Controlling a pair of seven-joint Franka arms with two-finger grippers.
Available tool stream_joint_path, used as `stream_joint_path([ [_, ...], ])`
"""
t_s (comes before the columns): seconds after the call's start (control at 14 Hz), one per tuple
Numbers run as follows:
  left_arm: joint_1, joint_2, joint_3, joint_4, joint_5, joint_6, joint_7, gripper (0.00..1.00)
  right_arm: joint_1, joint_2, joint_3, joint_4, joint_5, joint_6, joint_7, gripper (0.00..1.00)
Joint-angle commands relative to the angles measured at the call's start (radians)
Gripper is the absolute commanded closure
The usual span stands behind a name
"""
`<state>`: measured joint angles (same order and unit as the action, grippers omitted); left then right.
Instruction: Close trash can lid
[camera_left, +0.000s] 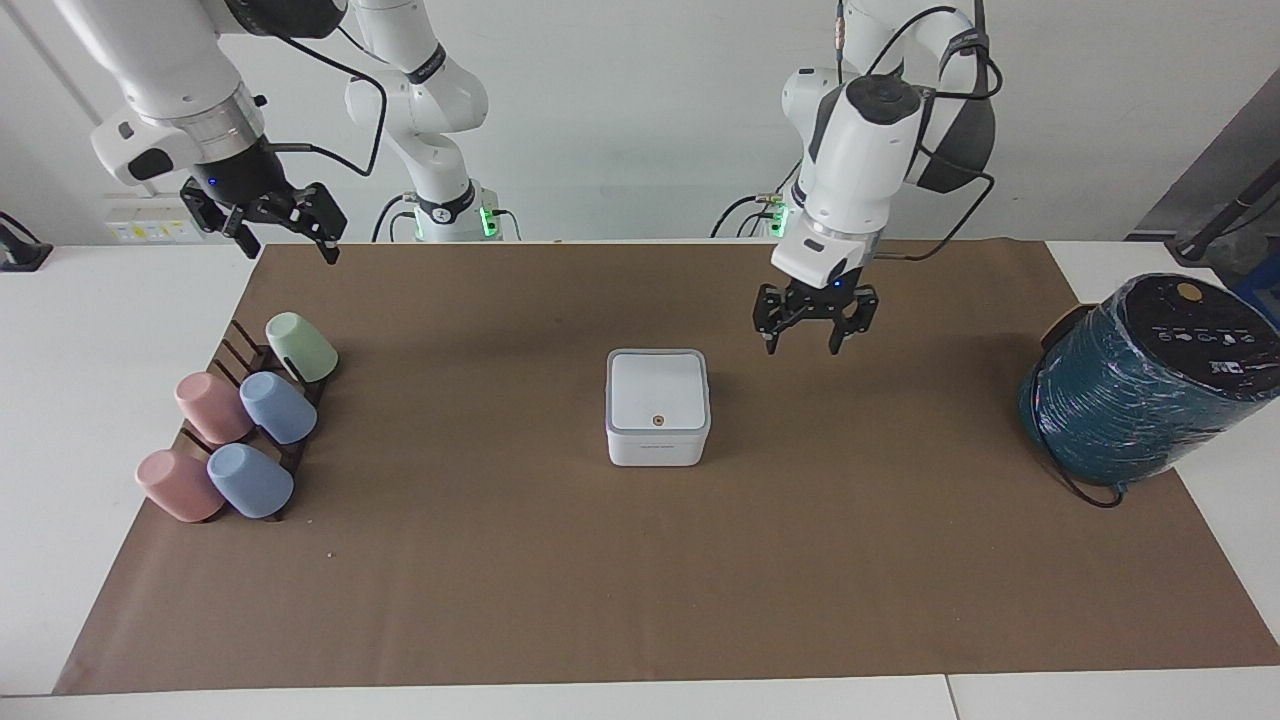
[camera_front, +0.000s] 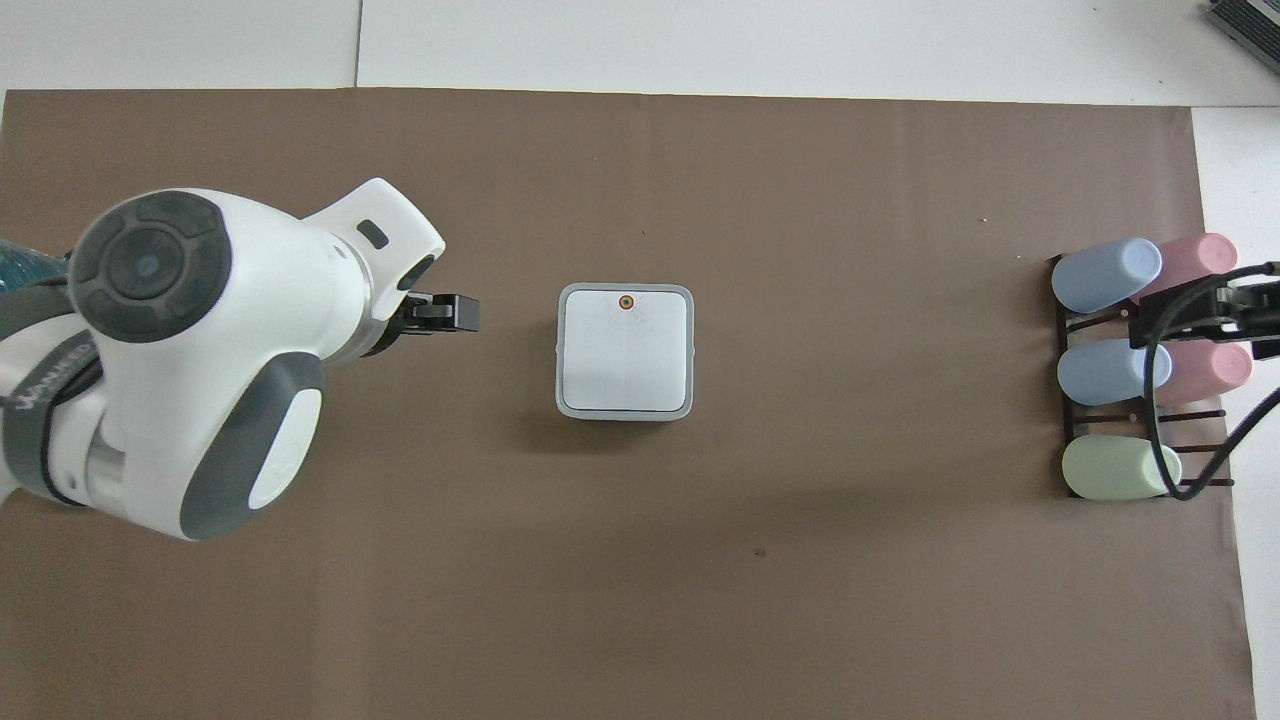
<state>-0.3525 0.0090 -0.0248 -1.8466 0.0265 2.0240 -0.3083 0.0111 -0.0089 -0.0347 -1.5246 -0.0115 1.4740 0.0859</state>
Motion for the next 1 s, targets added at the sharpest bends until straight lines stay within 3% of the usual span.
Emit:
stream_joint_path([
  [0.0,0.082,-0.072,-0.007,-0.008,0.023,-0.042,0.078,0.0,-0.008,-0.019,0.004,-0.017,-0.005,-0.004,-0.034,0.0],
  [0.36,0.167,-0.07,-0.004,0.145,0.013,-0.241,0.19,0.0,-0.008,-0.019,0.004,-0.017,-0.005,-0.004,-0.034,0.0],
  [0.71,0.279,-0.02,-0.004,0.331,-0.048,-0.421,0.232,0.0,-0.008,-0.019,0.004,-0.017,-0.005,-0.004,-0.034,0.0],
  [0.93,0.306,0.0,-0.001,0.394,-0.045,-0.491,0.268,0.0,-0.008,-0.019,0.004,-0.017,-0.005,-0.004,-0.034,0.0],
])
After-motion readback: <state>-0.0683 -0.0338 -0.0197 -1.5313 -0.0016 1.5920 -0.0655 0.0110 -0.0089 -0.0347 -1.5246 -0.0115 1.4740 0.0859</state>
